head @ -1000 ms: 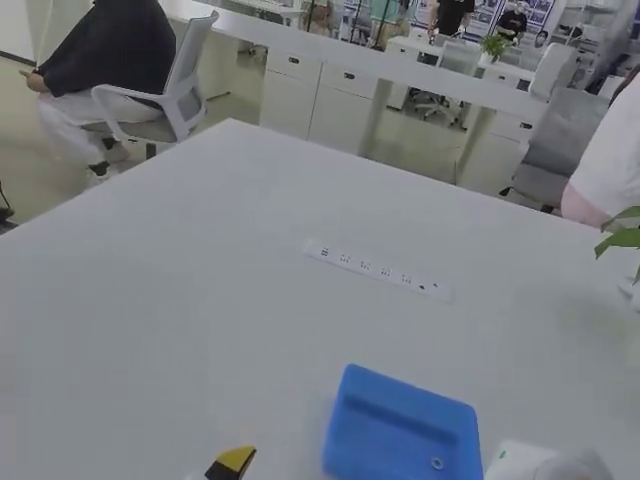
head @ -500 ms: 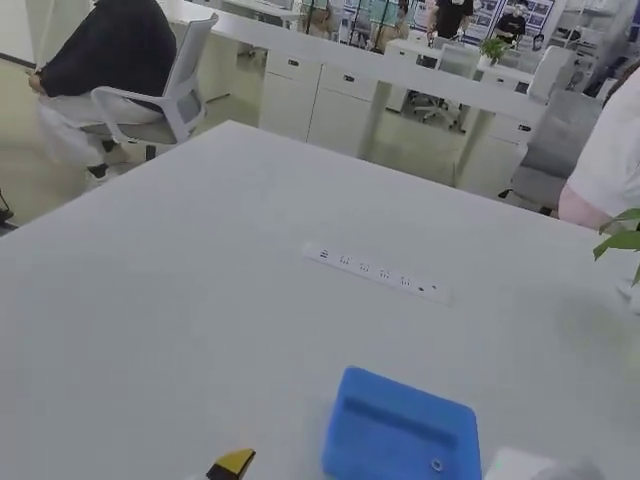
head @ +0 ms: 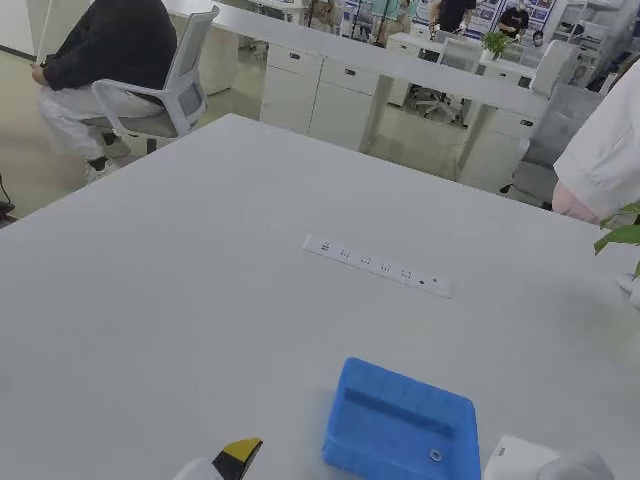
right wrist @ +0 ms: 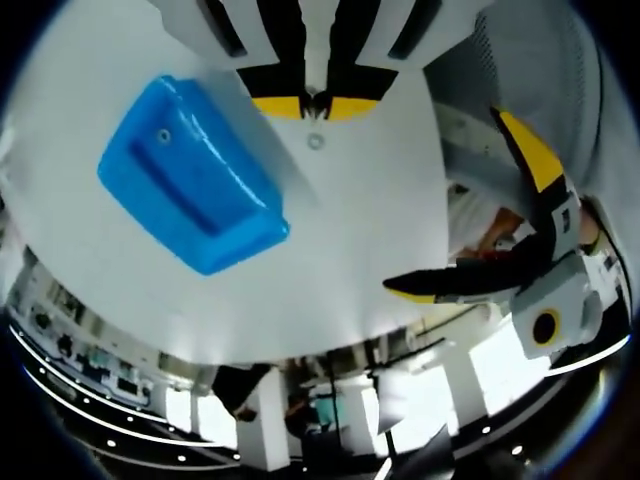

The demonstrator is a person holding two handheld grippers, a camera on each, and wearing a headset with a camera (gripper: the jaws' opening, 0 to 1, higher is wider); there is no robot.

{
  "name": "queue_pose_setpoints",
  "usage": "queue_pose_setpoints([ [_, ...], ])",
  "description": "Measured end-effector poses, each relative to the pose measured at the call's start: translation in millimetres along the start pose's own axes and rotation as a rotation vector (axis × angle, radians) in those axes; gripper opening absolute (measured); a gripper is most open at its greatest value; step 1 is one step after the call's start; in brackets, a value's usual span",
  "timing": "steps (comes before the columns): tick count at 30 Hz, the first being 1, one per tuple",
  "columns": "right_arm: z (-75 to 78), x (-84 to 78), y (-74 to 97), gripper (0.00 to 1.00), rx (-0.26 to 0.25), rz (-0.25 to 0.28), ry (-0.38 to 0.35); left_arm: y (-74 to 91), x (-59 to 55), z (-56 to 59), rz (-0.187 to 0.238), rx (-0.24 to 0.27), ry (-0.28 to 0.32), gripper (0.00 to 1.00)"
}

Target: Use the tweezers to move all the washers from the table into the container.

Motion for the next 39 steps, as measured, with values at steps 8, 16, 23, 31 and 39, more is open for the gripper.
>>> queue_pose_setpoints([
  [8,4.2,17.6,14.5,0.04,0.0,0.086,-0.07,-1.3,-5.5,-1.9,-0.039,0.02,-0.018,0.99],
  [16,19.5,37.8,30.5,0.04,-0.068,0.216,-0.198,-2.8,-11.2,1.0,-0.082,0.023,-0.057,0.99],
  [23,43.5,67.2,44.6,0.04,-0.17,0.286,-0.218,-1.8,-7.0,8.0,-0.056,-0.016,-0.057,0.99],
  [31,49.9,86.4,44.8,0.04,-0.232,0.291,-0.229,-2.9,-3.8,12.9,-0.019,-0.073,-0.032,0.99],
  [39,56.1,84.4,48.7,0.04,-0.277,0.281,-0.253,-4.6,-6.7,16.2,-0.037,-0.104,-0.024,0.99],
])
Point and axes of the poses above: the centre of the closed fingertips' face, and the gripper's own axes: y roughly backward along the fingers, z roughly to its right, x roughly out of its top, the point moved 4 cm from there along y, roughly backward along the fingers, and after that the axes turned 7 degrees about y, right-handed, at the moved point
